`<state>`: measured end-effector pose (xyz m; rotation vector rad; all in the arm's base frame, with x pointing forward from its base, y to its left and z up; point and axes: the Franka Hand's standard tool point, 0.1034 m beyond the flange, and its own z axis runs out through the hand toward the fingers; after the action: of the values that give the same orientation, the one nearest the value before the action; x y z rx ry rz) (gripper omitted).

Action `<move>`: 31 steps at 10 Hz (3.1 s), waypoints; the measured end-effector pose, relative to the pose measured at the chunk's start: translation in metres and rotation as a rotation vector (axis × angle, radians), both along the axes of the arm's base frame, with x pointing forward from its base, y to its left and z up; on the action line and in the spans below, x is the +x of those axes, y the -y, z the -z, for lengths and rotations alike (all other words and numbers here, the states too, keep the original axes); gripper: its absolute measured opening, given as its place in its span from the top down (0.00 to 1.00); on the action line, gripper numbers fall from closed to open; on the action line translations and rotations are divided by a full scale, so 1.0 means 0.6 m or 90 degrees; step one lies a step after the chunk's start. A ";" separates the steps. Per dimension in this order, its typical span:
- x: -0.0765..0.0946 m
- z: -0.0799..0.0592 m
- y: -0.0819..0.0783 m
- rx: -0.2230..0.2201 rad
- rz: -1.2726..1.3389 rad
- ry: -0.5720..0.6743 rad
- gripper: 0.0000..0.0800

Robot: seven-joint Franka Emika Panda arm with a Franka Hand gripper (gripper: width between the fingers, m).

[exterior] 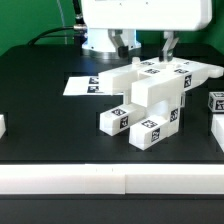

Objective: Assemble chair

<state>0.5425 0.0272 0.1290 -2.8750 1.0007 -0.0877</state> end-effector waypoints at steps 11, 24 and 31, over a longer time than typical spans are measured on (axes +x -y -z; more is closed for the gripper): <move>-0.072 -0.007 -0.130 0.017 0.033 0.057 0.19; -0.185 0.085 -0.258 -0.011 -0.013 0.002 0.19; -0.152 0.092 -0.170 -0.035 -0.088 0.006 0.19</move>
Offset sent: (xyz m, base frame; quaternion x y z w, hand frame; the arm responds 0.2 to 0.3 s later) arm 0.0000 0.0000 0.0000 0.0000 0.0000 0.0000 1.0000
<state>0.4514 0.1293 0.0737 -2.9803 0.8063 -0.1208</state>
